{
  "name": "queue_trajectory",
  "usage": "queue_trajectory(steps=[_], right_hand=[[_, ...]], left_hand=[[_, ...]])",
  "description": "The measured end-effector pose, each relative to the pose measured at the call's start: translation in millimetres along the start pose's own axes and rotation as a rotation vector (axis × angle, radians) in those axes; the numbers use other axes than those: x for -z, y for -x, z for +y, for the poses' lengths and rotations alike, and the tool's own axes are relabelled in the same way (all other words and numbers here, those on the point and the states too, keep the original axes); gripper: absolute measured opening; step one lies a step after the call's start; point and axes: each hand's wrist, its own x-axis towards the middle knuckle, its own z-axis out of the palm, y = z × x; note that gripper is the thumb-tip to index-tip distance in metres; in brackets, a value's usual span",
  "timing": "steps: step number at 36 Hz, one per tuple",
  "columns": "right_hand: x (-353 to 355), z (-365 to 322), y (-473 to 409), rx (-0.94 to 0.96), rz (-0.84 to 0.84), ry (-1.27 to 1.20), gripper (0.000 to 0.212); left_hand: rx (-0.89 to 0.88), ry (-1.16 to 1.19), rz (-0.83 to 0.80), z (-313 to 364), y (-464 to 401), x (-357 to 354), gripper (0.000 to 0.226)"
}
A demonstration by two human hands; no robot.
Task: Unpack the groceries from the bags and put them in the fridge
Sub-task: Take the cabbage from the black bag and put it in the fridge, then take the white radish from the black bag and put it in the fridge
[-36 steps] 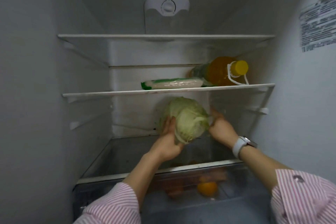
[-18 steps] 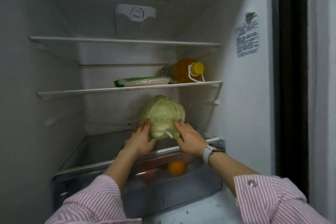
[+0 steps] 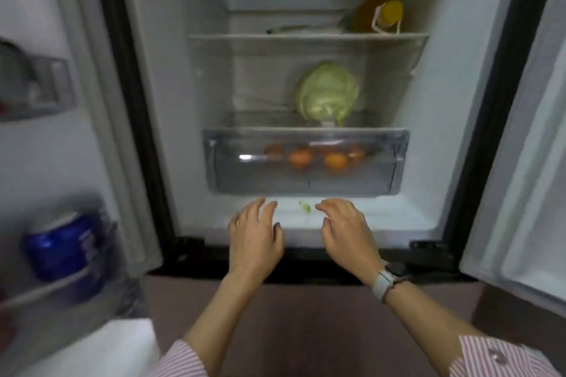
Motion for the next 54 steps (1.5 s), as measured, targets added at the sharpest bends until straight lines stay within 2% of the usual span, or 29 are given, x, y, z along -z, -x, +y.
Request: queue_trajectory(steps=[3,6,9,11,13,15,18,25,34,38,44,47,54], right_hand=[[-18.6,-27.5,69.6,0.098,-0.093,-0.017,0.039],[-40.9,-62.6,139.7,0.115,-0.292,-0.105,0.037],[-65.3,-105.2,197.3,0.078,-0.533,-0.191,0.041],[-78.7,-140.3,224.6,0.128,-0.664,-0.206,0.045],[-88.7,-181.8,244.3,0.197,-0.807,-0.221,0.039],[-100.1,-228.1,258.9,0.264,-0.918,-0.274,0.035],[-116.7,-304.6,281.5,0.386,-0.990,-0.373,0.034],[-137.3,-508.1,352.6,0.698,-1.100,-0.518,0.033],[-122.7,-767.8,445.4,0.980,-1.181,-0.699,0.034],[-121.3,-845.9,467.5,1.077,-1.219,-0.718,0.035],[-156.2,-957.0,484.8,1.171,-1.220,-0.739,0.033],[-184.9,-1014.0,491.4,1.183,-1.204,-0.790,0.029],[-240.5,-1152.8,495.1,1.211,-1.201,-0.845,0.037]], left_hand=[[0.094,-0.104,-0.134,-13.5,94.3,16.1,0.042],[0.240,-0.171,-0.293,-34.8,192.1,45.8,0.045],[0.495,-0.219,-0.399,-54.7,279.3,88.2,0.046],[0.703,-0.254,-0.494,-64.4,327.4,119.6,0.043],[0.839,-0.283,-0.524,-74.2,369.3,151.6,0.041],[0.918,-0.317,-0.473,-85.7,403.1,185.7,0.040],[1.049,-0.376,-0.398,-105.0,448.6,239.6,0.039],[1.275,-0.476,-0.186,-151.2,568.2,393.4,0.034],[1.549,-0.647,0.003,-202.2,716.5,598.0,0.034],[1.575,-0.688,0.111,-227.3,759.5,653.1,0.031],[1.614,-0.696,0.235,-288.9,808.5,709.2,0.030],[1.575,-0.737,0.238,-335.0,826.6,738.3,0.029],[1.550,-0.795,0.243,-453.3,858.4,814.6,0.030]])
